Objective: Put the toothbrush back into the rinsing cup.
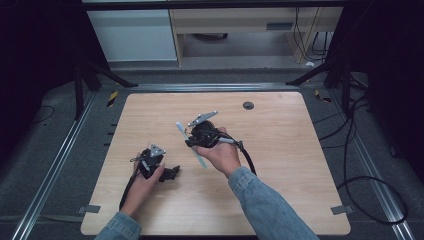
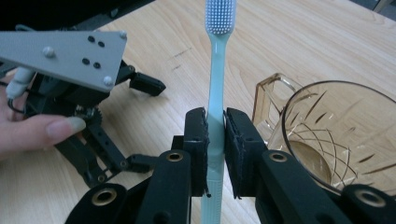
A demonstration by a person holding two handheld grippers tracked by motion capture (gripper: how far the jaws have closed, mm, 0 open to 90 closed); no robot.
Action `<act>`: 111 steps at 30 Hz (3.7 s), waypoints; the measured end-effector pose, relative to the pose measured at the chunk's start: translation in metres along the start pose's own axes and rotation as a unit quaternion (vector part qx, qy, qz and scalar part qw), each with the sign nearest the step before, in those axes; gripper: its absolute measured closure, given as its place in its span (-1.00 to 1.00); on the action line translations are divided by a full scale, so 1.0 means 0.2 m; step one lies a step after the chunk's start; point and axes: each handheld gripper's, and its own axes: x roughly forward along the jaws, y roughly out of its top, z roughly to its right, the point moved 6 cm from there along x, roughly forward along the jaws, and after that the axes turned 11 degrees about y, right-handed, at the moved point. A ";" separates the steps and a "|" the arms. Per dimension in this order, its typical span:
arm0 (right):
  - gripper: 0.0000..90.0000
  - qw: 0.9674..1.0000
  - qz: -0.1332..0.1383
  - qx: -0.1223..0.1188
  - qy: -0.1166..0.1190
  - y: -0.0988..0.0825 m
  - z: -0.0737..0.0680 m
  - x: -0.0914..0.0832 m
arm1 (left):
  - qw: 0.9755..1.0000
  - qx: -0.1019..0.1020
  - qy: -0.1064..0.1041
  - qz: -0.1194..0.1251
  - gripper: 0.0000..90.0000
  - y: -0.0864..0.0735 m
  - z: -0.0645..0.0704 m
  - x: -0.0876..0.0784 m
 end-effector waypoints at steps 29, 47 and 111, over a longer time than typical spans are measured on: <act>0.76 0.995 0.082 0.005 -0.050 0.08 -0.06 0.14 | 1.000 -0.001 0.001 0.000 -1.00 0.00 -0.01 0.00; 0.76 0.983 0.167 0.001 -0.081 0.14 -0.08 0.12 | 1.000 0.000 0.001 0.000 -1.00 0.00 -0.01 0.00; 0.76 0.950 0.281 -0.044 -0.130 0.24 -0.02 0.07 | 1.000 -0.002 0.001 0.000 -1.00 0.00 -0.01 0.00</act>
